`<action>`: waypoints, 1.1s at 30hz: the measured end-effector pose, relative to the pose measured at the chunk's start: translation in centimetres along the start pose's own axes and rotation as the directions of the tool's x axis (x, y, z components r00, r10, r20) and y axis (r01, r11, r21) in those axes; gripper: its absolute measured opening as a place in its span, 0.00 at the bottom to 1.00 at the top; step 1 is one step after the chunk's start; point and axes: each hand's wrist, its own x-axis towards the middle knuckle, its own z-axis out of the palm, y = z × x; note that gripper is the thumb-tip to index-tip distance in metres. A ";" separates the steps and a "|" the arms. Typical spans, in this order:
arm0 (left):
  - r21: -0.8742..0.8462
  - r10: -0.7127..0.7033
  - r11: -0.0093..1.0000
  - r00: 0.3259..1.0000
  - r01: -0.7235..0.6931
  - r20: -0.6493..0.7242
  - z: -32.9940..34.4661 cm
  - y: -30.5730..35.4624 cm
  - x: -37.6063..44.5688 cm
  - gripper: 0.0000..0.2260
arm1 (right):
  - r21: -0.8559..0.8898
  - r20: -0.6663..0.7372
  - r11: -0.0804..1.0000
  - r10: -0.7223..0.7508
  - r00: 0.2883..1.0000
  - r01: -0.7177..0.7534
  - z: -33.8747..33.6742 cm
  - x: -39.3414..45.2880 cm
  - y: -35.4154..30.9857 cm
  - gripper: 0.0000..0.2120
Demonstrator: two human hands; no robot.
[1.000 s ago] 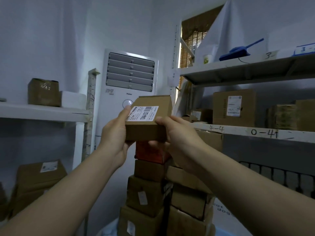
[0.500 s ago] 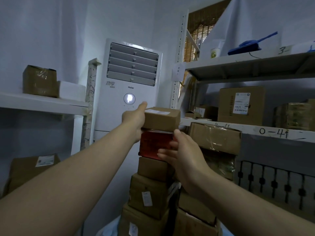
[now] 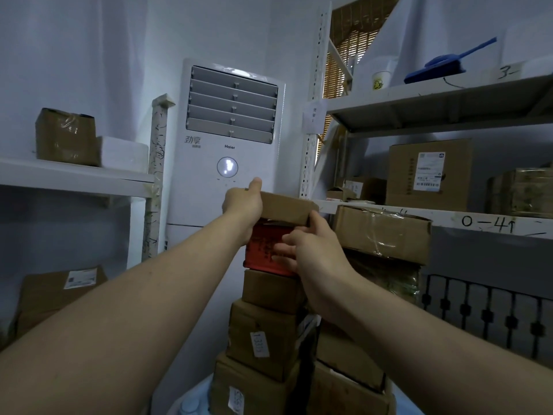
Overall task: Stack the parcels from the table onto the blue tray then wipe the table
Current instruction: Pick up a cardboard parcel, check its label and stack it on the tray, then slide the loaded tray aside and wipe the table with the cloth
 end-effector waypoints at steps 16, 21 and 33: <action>-0.020 -0.114 0.993 0.993 0.114 -0.007 -0.9 -1.7 -0.9 0.27 | -0.017 0.068 1.000 0.018 0.998 -0.017 -1.1 -1.6 0.6 0.35; -0.065 -0.106 0.993 0.992 0.101 -0.075 -1.3 -2.2 -3.0 0.21 | 0.014 0.123 0.998 0.064 0.990 -0.066 -2.0 -3.5 0.4 0.27; -0.232 -0.277 0.939 0.959 0.254 -0.069 -0.3 -8.7 -20.3 0.15 | -0.056 0.119 0.977 0.213 0.970 -0.207 -11.1 -13.8 1.5 0.13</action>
